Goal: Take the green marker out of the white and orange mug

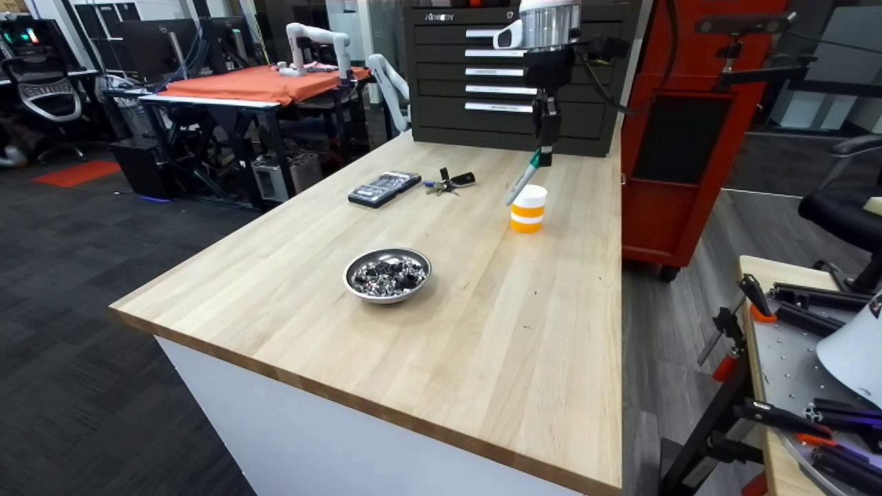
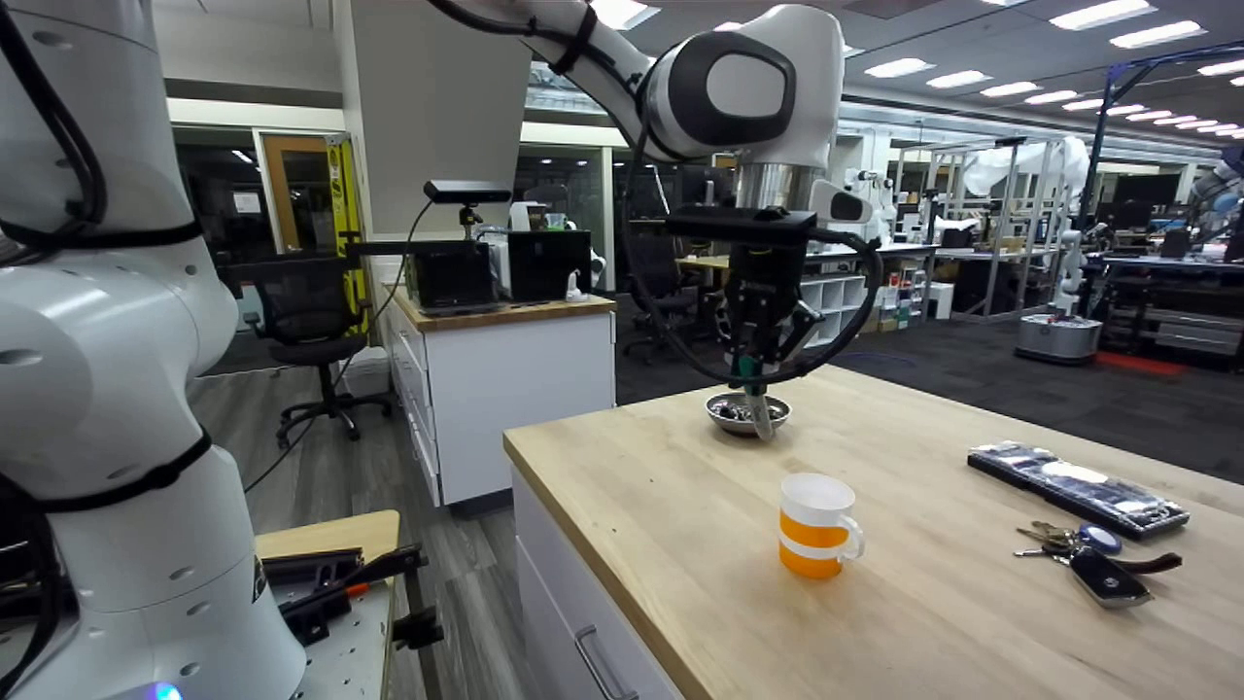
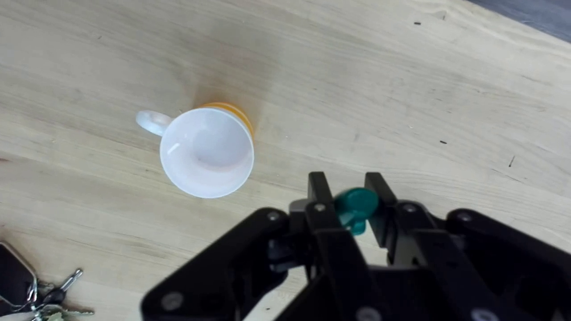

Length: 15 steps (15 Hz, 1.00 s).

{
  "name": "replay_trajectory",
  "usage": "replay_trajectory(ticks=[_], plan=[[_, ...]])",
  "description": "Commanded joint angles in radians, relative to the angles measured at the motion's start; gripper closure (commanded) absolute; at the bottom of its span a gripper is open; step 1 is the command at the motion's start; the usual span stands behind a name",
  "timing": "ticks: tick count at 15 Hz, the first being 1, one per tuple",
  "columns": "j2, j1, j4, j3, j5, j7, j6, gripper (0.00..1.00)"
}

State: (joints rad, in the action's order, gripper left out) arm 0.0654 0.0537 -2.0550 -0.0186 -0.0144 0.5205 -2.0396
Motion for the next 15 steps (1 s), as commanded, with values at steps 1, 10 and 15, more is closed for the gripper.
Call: replay_trajectory(ticks=[1,10,15], plan=[[-0.011,-0.019,-0.059,0.014,-0.007,-0.085,-0.061,0.94],[-0.017,-0.059,-0.239,0.051,-0.019,-0.239,-0.359,0.94],[-0.013,-0.073,-0.338,0.069,-0.016,-0.281,-0.510,0.94]])
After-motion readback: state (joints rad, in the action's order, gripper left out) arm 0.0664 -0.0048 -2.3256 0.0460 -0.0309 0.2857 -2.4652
